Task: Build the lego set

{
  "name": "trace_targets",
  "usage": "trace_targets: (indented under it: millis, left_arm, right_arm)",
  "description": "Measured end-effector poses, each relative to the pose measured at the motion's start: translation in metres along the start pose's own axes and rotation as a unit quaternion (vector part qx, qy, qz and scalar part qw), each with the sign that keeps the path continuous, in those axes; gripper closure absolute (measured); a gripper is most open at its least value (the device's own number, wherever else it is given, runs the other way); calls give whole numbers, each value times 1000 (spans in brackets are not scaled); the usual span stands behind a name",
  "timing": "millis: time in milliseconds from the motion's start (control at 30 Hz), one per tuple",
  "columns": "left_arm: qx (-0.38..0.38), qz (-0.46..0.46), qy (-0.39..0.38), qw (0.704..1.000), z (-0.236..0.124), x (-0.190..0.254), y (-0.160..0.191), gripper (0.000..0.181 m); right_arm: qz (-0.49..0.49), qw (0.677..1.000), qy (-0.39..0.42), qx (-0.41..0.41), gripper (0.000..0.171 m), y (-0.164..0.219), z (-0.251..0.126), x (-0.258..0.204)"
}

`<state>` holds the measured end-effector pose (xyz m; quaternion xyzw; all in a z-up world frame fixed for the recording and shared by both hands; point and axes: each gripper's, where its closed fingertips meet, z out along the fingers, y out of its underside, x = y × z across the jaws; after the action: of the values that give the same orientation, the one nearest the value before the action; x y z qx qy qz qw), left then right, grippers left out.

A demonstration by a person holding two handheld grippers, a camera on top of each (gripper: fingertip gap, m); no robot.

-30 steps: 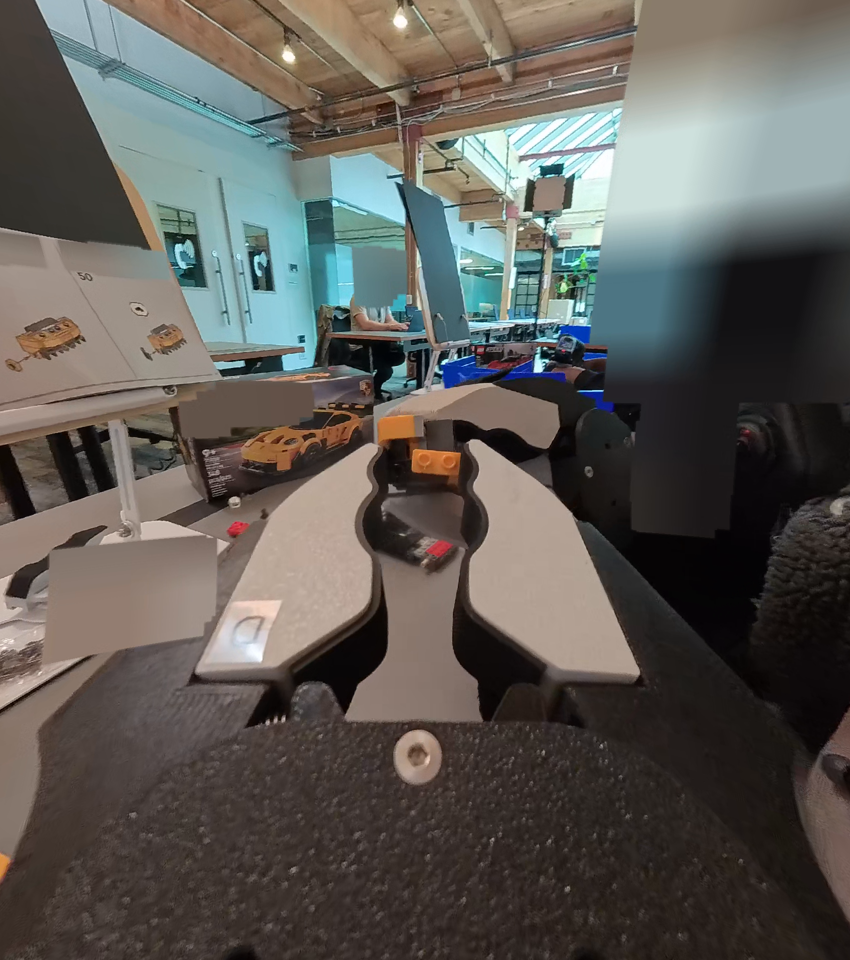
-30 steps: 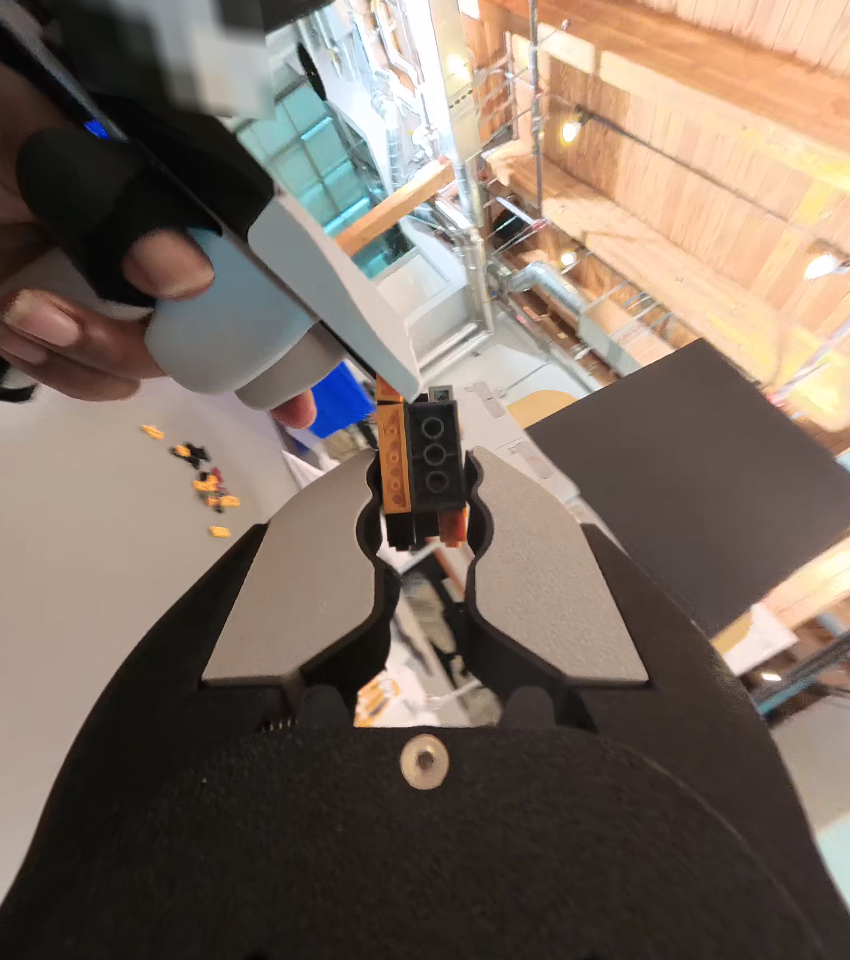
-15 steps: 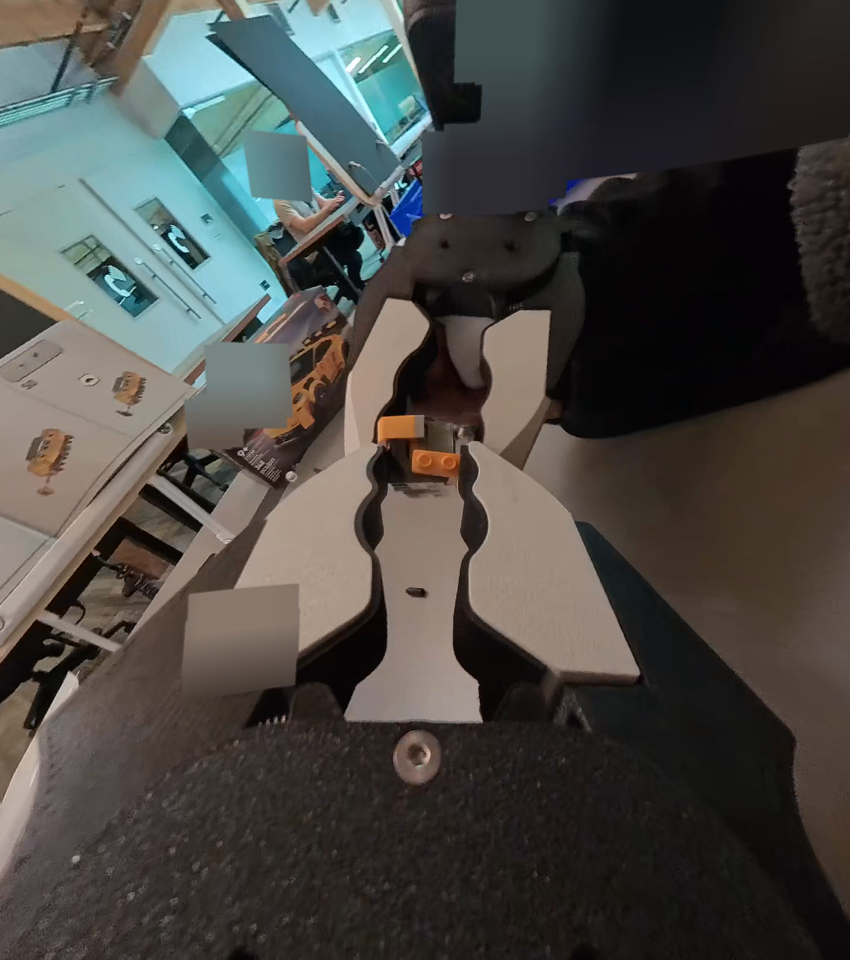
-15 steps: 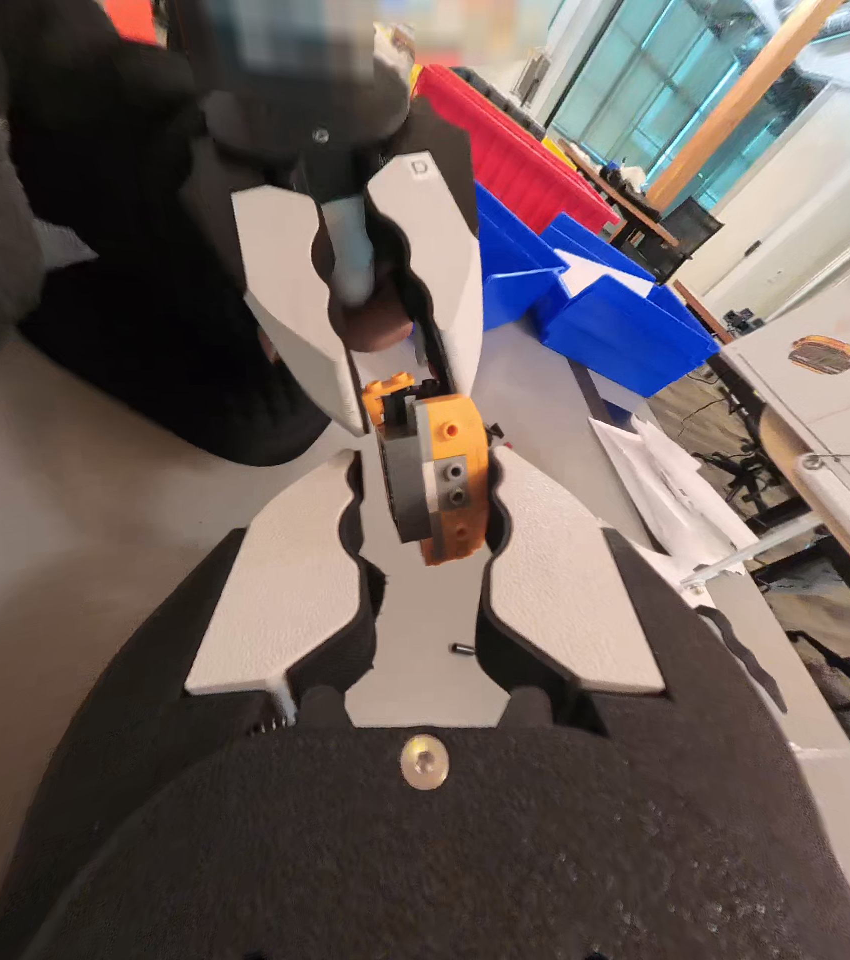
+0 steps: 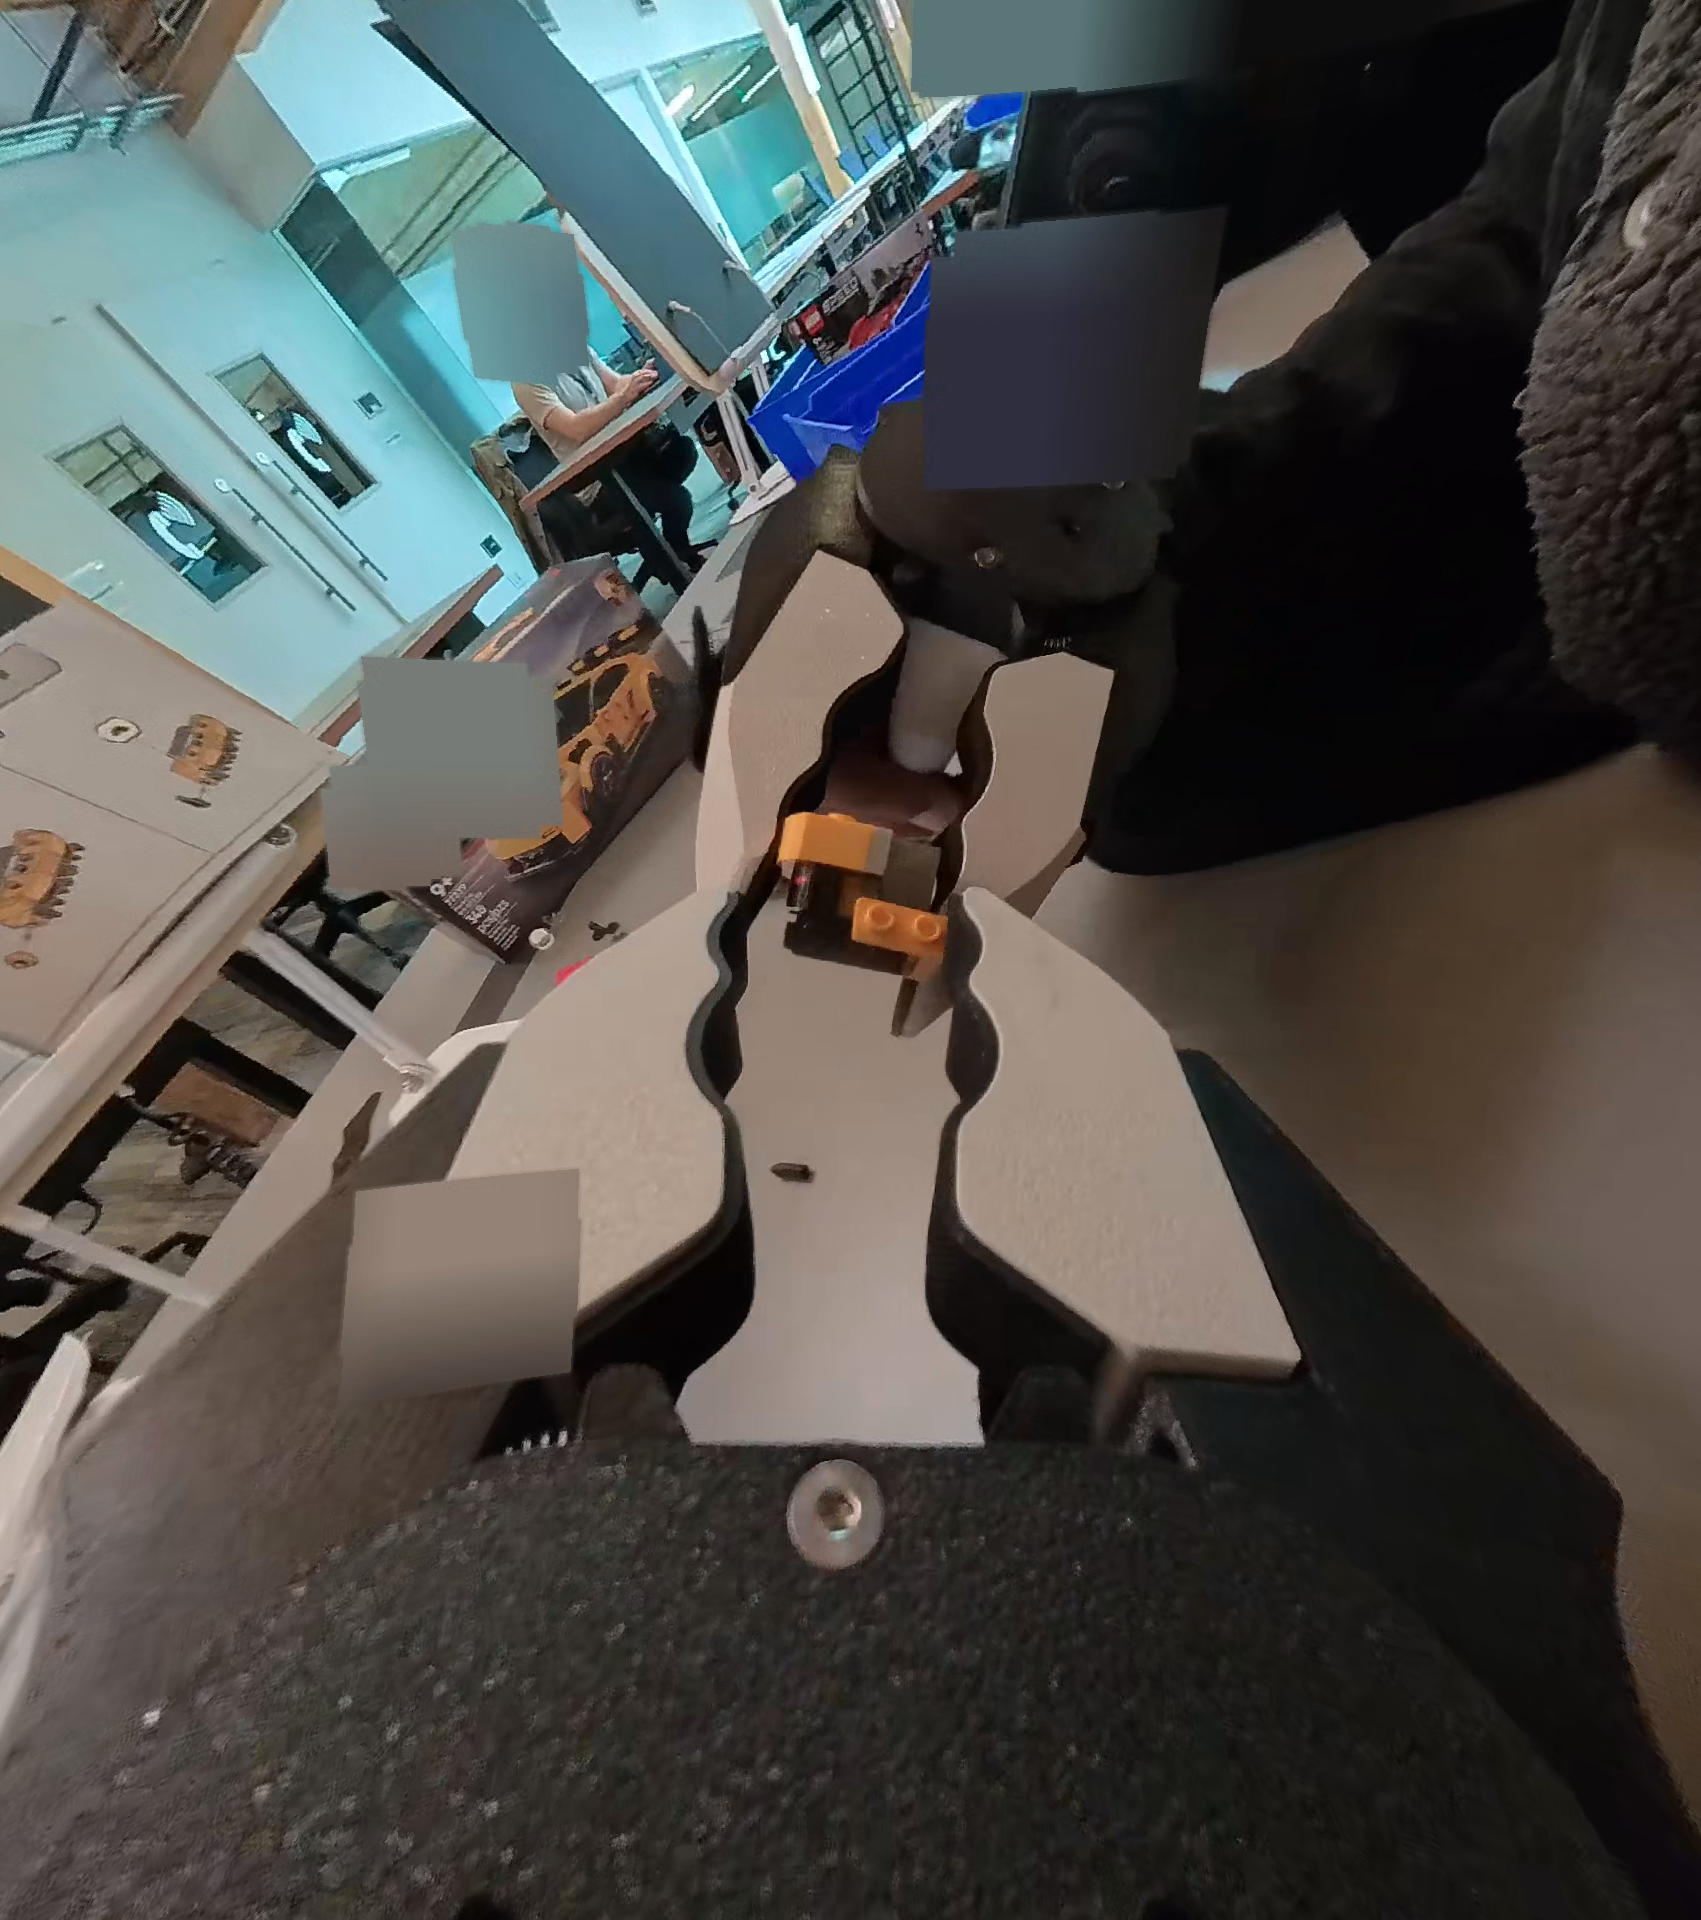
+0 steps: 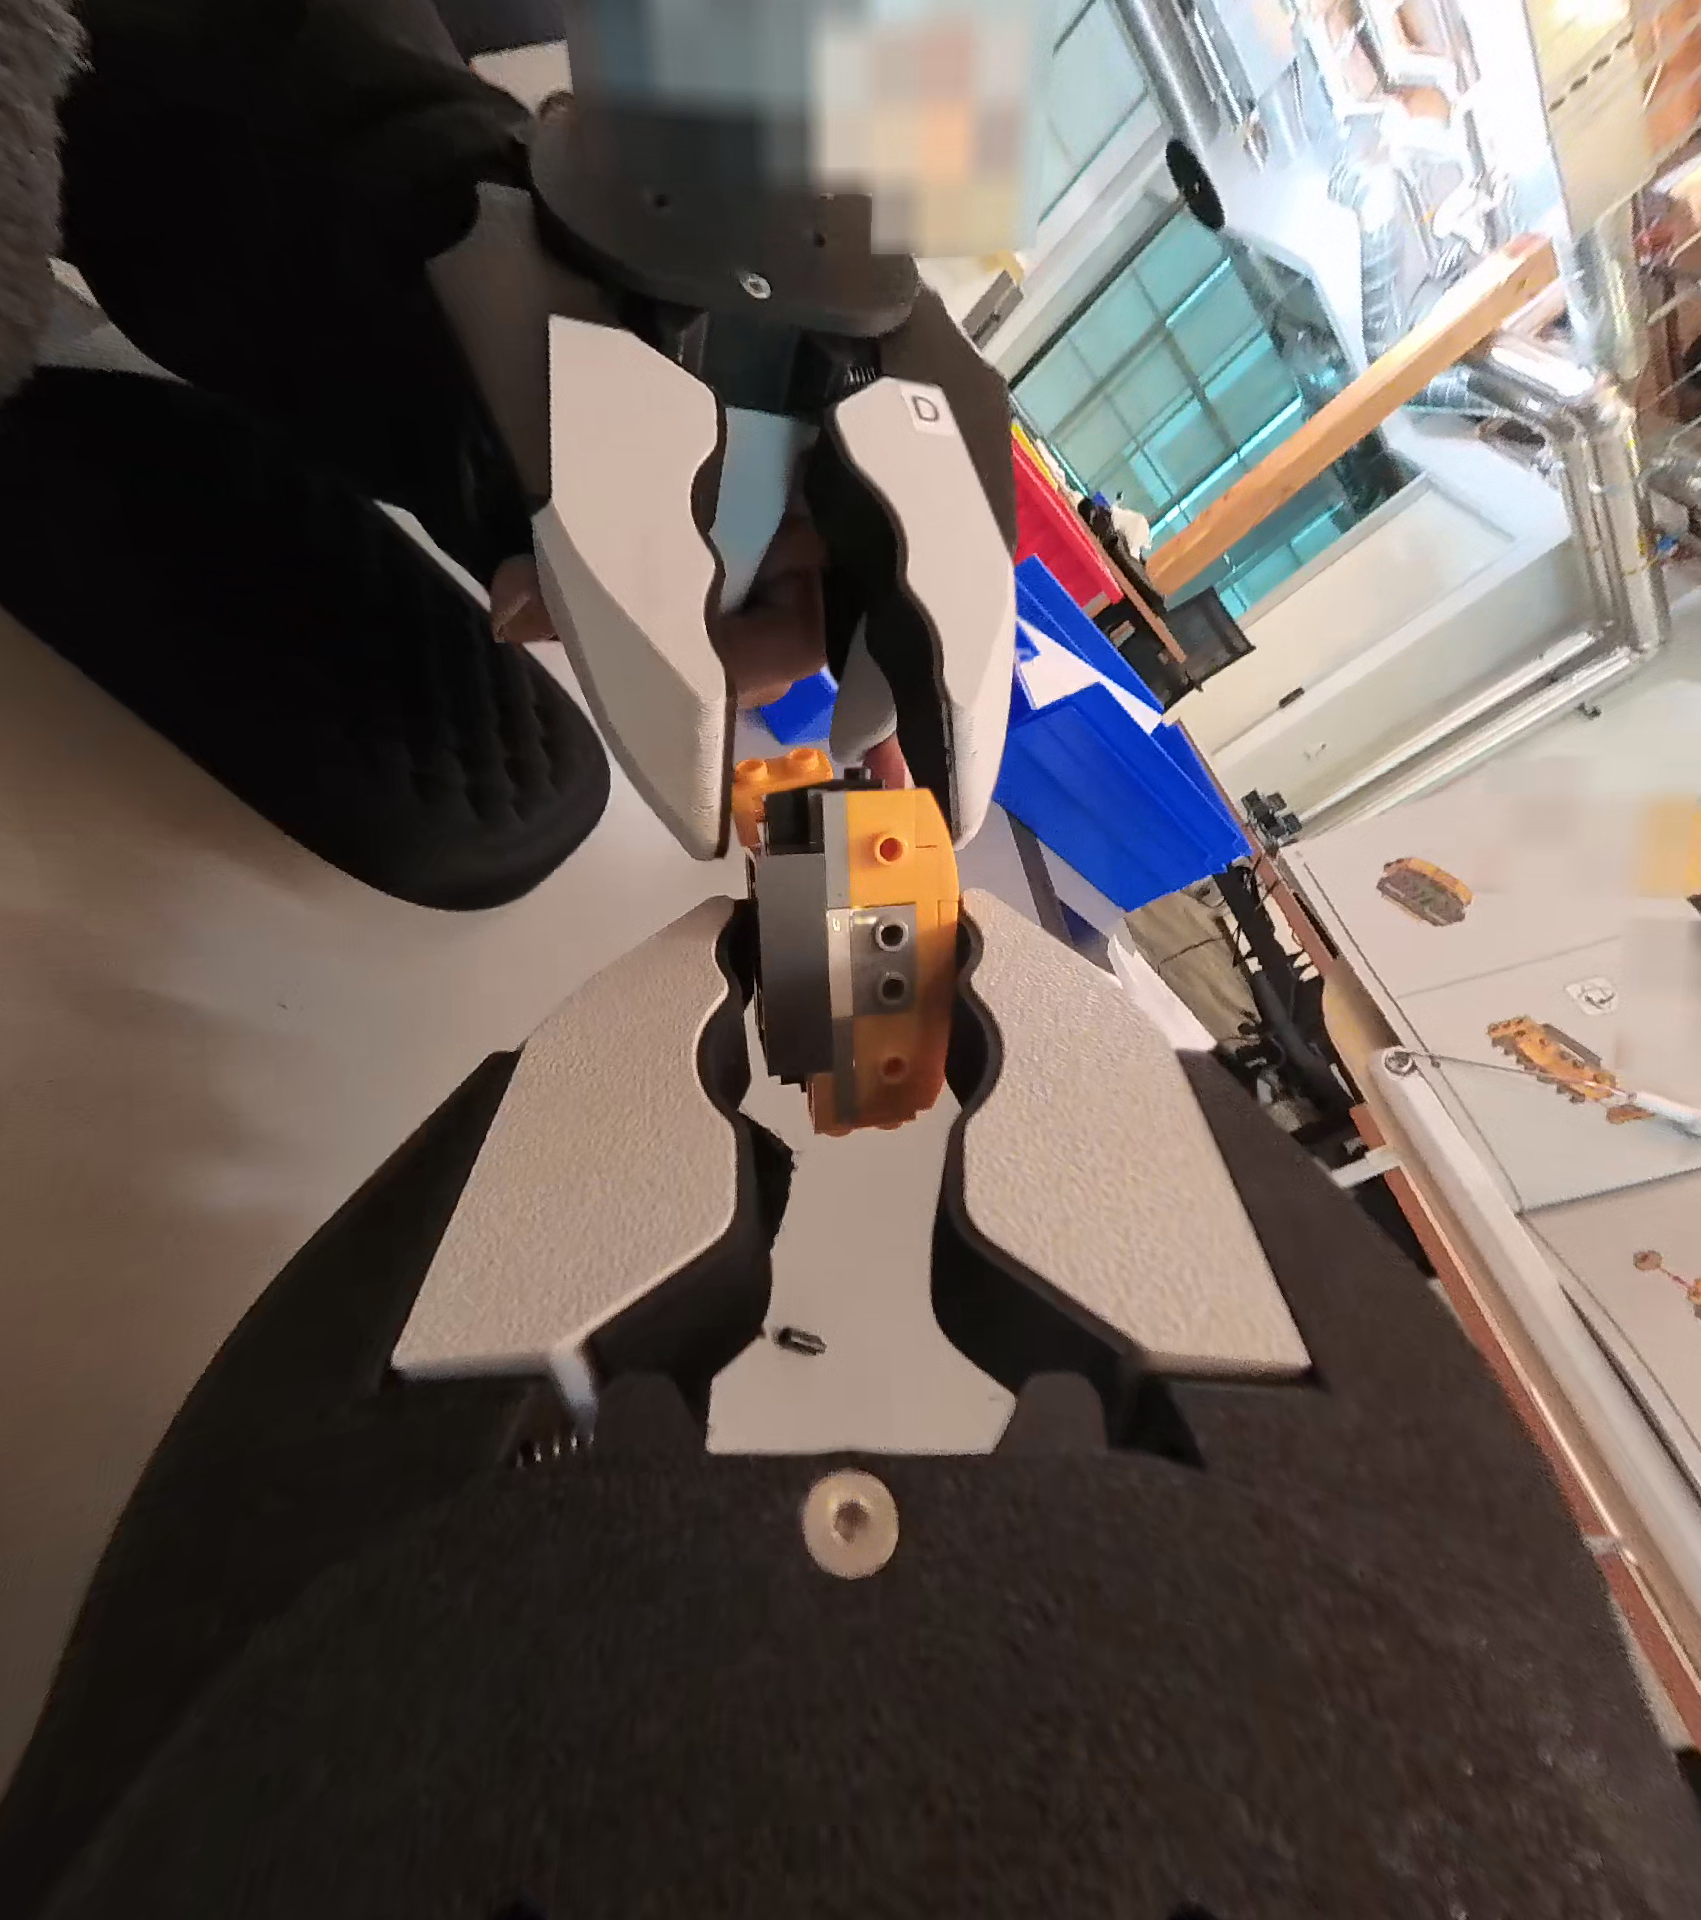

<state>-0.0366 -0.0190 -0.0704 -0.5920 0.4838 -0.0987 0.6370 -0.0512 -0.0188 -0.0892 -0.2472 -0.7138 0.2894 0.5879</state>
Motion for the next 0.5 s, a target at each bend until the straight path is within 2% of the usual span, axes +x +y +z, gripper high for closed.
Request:
trace_targets:
  millis: [333, 500]
  left_arm:
    - [86, -78, 51, 992, -6, 12, -25, 151]
    - [119, -133, 60, 982, -9, 11, -31, 153]
  right_arm:
    - [69, 994, -45, 76, 137, -25, -7, 1]
    - [64, 993, -38, 89, 138, -31, -8, 4]
